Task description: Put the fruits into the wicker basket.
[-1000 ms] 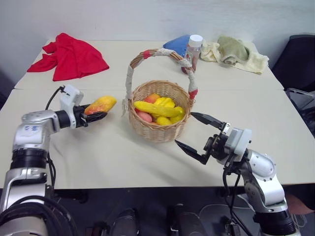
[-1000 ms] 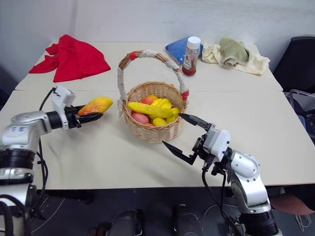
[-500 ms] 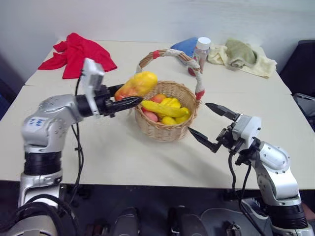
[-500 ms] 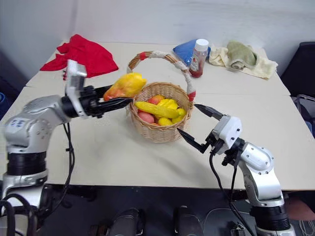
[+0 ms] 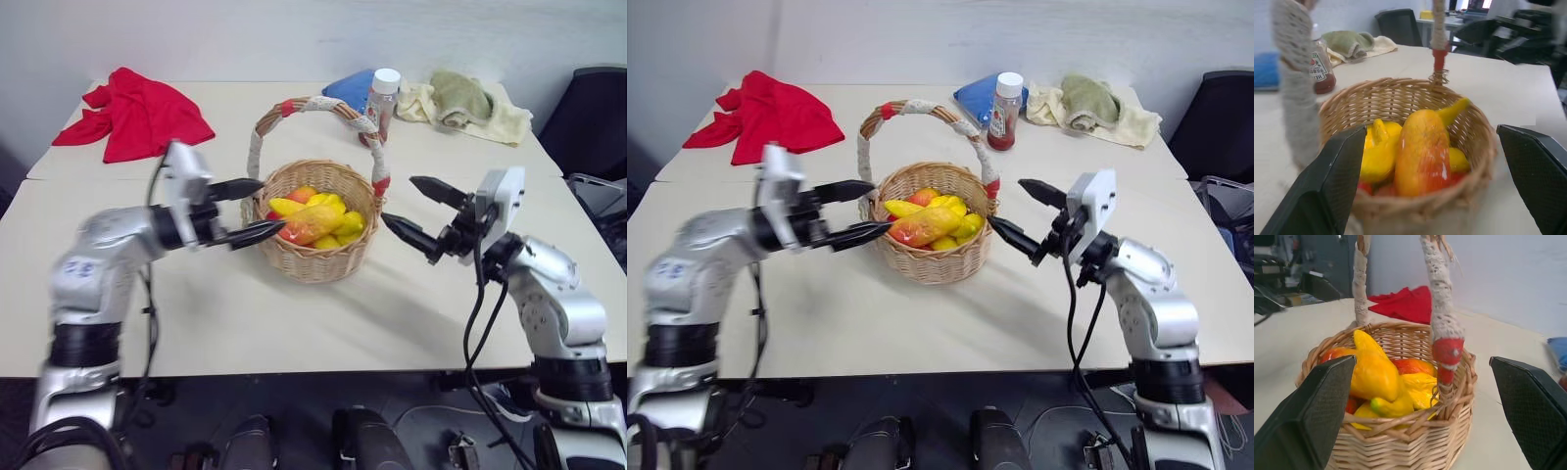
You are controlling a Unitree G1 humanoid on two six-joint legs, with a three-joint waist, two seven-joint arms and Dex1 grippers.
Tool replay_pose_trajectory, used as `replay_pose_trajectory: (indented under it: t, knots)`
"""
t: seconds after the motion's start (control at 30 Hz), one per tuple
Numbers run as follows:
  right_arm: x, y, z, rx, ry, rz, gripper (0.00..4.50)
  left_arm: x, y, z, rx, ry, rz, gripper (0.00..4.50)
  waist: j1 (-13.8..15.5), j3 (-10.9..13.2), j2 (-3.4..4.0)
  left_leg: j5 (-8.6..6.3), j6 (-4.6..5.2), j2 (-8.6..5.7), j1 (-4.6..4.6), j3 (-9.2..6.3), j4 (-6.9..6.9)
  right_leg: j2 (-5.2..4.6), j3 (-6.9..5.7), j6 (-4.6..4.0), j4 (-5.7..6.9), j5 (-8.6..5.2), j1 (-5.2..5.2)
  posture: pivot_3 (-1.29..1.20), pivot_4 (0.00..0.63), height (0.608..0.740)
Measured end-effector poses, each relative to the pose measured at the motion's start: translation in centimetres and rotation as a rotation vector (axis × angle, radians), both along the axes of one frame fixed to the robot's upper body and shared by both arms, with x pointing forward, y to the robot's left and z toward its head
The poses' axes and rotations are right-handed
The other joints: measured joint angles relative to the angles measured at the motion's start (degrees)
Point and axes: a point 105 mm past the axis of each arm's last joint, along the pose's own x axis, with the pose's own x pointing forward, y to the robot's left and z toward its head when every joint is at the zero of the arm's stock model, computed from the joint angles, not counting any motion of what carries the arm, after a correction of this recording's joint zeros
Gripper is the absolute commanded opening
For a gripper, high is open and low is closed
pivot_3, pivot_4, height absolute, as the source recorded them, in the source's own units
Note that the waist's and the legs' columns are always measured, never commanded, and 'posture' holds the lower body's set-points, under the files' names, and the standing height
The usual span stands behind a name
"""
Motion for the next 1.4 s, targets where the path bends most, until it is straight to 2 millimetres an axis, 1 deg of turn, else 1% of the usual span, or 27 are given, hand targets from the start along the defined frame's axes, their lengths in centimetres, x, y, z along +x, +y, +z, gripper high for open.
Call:
replay_pose_trajectory:
  t: [0.07, 0.1, 0.17, 0.23, 0.27, 0.33, 0.4, 0.47, 0.53, 0.63, 0.77, 0.8, 0.87, 0.9, 0.93, 1.03, 1.1, 1.17, 1.2, 1.3, 1.4]
  knots:
    - [0.9, -0.2, -0.2, -0.011, 0.024, 0.021, 4.50, -0.8, 1.8, 0.1, 0.008, -0.003, 0.030, 4.47, 0.1, 0.0, 0.01, -0.02, 0.03, 0.00, -0.01, 0.02, 0.04, -0.02, 0.00, 0.00, 0.00, 0.00, 0.00, 0.00, 0.150, 0.740]
    - [1.6, 0.2, -0.4, -0.021, 0.049, 0.058, 4.50, -1.5, 3.1, 0.0, 0.021, 0.002, 0.061, 4.47, 0.0, 0.0, 0.01, -0.03, 0.06, 0.00, -0.01, 0.02, 0.07, -0.02, 0.00, 0.00, 0.00, 0.00, 0.00, 0.00, 0.150, 0.740]
    - [2.8, 0.3, -0.7, -0.047, 0.084, 0.094, 4.50, -2.5, 4.7, -0.5, 0.037, 0.019, 0.103, 4.47, -0.1, 0.0, 0.06, -0.06, 0.11, -0.03, 0.00, 0.05, 0.05, -0.07, 0.02, 0.00, -0.01, 0.00, 0.00, 0.00, 0.150, 0.740]
    - [3.7, 0.8, -0.7, -0.052, 0.092, 0.124, 4.12, -3.3, 5.3, -0.8, 0.025, 0.032, 0.121, 4.50, 0.1, 0.0, 0.06, -0.06, 0.10, -0.01, -0.04, 0.01, 0.06, -0.08, -0.01, 0.00, -0.02, 0.00, -0.01, 0.00, 0.150, 0.740]
    - [4.0, 1.1, -0.6, -0.044, 0.091, 0.144, 3.89, -3.7, 5.1, -1.0, 0.021, 0.034, 0.115, 4.50, 0.2, 0.0, 0.06, -0.07, 0.11, -0.02, -0.07, -0.01, 0.06, -0.11, -0.01, 0.00, -0.03, 0.00, -0.01, 0.00, 0.150, 0.740]
    - [4.3, 2.0, -0.3, -0.035, 0.086, 0.193, 3.23, -4.4, 4.5, -1.0, 0.010, 0.022, 0.100, 4.50, 0.2, 0.0, 0.07, -0.08, 0.13, -0.05, -0.09, -0.03, 0.06, -0.16, -0.01, 0.00, -0.02, 0.00, -0.01, 0.00, 0.150, 0.740]
    - [4.1, 2.7, 0.1, -0.047, 0.062, 0.237, 2.58, -4.7, 3.7, -1.0, -0.004, 0.007, 0.091, 4.50, 0.2, 0.0, 0.07, -0.10, 0.13, -0.05, -0.10, -0.05, 0.06, -0.18, -0.03, 0.00, -0.01, 0.00, -0.01, 0.00, 0.150, 0.740]
    - [3.9, 2.8, 0.3, -0.059, 0.048, 0.264, 1.86, -4.8, 3.3, -1.1, -0.020, 0.005, 0.088, 4.50, 0.2, 0.0, 0.07, -0.11, 0.13, -0.06, -0.09, -0.04, 0.05, -0.18, -0.03, 0.00, 0.00, 0.00, 0.00, 0.00, 0.150, 0.740]
    - [3.8, 2.7, 0.1, -0.068, 0.046, 0.276, 1.24, -4.6, 3.0, -1.2, -0.030, 0.008, 0.088, 4.50, 0.1, 0.0, 0.08, -0.11, 0.13, -0.06, -0.09, -0.04, 0.05, -0.18, -0.03, 0.00, 0.00, 0.00, -0.01, 0.00, 0.150, 0.740]
    - [3.4, 2.4, -0.2, -0.076, 0.044, 0.281, 0.20, -4.0, 1.5, -1.2, -0.062, 0.010, 0.035, 4.50, 0.2, 0.0, 0.08, -0.11, 0.12, -0.06, -0.08, -0.04, 0.05, -0.17, -0.04, 0.00, 0.01, 0.00, 0.00, 0.00, 0.150, 0.740]
    - [2.0, 1.6, -0.5, -0.042, 0.058, 0.269, 0.15, -3.2, -1.1, -1.0, -0.096, 0.007, -0.069, 4.50, 0.3, 0.0, 0.08, -0.15, 0.12, -0.08, -0.12, -0.06, 0.06, -0.17, -0.07, 0.02, -0.03, 0.01, 0.00, 0.00, 0.150, 0.740]
    - [1.6, 0.8, -0.5, -0.010, 0.070, 0.237, 0.15, -2.9, -1.8, -0.8, -0.108, 0.007, -0.099, 4.50, 0.3, 0.0, 0.08, -0.16, 0.13, -0.09, -0.13, -0.06, 0.05, -0.18, -0.07, 0.02, -0.02, 0.01, 0.00, 0.00, 0.150, 0.740]
    - [0.9, -0.3, -0.2, 0.057, 0.076, 0.166, 0.15, -2.4, -2.5, -0.7, -0.138, 0.011, -0.130, 4.50, 0.4, 0.1, 0.08, -0.17, 0.12, -0.08, -0.16, -0.07, 0.06, -0.16, -0.09, 0.02, -0.06, 0.01, 0.00, 0.00, 0.150, 0.740]
    - [0.5, -1.3, 0.2, 0.089, 0.057, 0.103, 0.15, -2.0, -3.0, -0.7, -0.162, 0.021, -0.151, 4.50, 0.4, 0.1, 0.09, -0.17, 0.12, -0.10, -0.15, -0.06, 0.06, -0.16, -0.08, 0.03, -0.06, 0.02, 0.00, 0.00, 0.150, 0.740]
    - [0.3, -1.8, 0.5, 0.109, 0.040, 0.068, 0.15, -1.9, -3.2, -0.6, -0.172, 0.021, -0.158, 4.50, 0.3, 0.1, 0.09, -0.17, 0.12, -0.09, -0.16, -0.06, 0.07, -0.14, -0.08, 0.03, -0.06, 0.02, 0.00, 0.00, 0.150, 0.740]
    - [-0.9, -5.4, 2.1, 0.173, -0.046, -0.165, 0.15, -1.2, -4.0, -0.6, -0.193, 0.040, -0.212, 4.50, 0.2, 0.1, 0.09, -0.16, 0.09, -0.07, -0.12, -0.01, 0.06, -0.07, -0.05, 0.05, -0.10, 0.03, 0.00, 0.00, 0.150, 0.740]
    - [-1.5, -8.0, 2.4, 0.182, -0.087, -0.310, 0.15, -0.8, -4.3, -0.8, -0.194, 0.048, -0.235, 4.50, 0.3, 0.1, 0.09, -0.14, 0.07, -0.06, -0.11, -0.01, 0.05, -0.04, -0.05, 0.05, -0.12, 0.03, 0.00, 0.00, 0.150, 0.740]
    - [-2.0, -10.0, 2.2, 0.179, -0.104, -0.422, 0.15, -0.5, -4.5, -1.0, -0.198, 0.057, -0.248, 4.50, 0.2, 0.1, 0.09, -0.14, 0.06, -0.06, -0.11, 0.03, 0.05, -0.02, -0.02, 0.05, -0.12, 0.03, 0.00, 0.00, 0.150, 0.740]
    - [-2.1, -10.8, 2.1, 0.174, -0.109, -0.460, 0.15, -0.4, -4.6, -1.1, -0.196, 0.060, -0.253, 4.50, 0.2, 0.1, 0.09, -0.14, 0.07, -0.07, -0.10, 0.05, 0.05, -0.01, 0.00, 0.05, -0.12, 0.03, 0.00, 0.00, 0.150, 0.740]
    - [-1.9, -12.3, 1.5, 0.146, -0.113, -0.540, 0.15, -0.2, -5.2, -1.1, -0.202, 0.050, -0.273, 4.50, 0.0, 0.1, 0.10, -0.14, 0.06, -0.06, -0.04, 0.13, 0.04, 0.03, 0.10, 0.06, -0.09, 0.03, 0.00, 0.00, 0.150, 0.740]
    - [-1.0, -13.9, 0.0, 0.126, -0.080, -0.615, 0.15, 0.2, -5.0, -1.4, -0.206, 0.062, -0.259, 4.50, 0.1, 0.1, 0.09, -0.11, 0.03, -0.05, -0.02, 0.14, 0.04, 0.07, 0.11, 0.06, -0.09, 0.03, 0.00, 0.00, 0.150, 0.740]
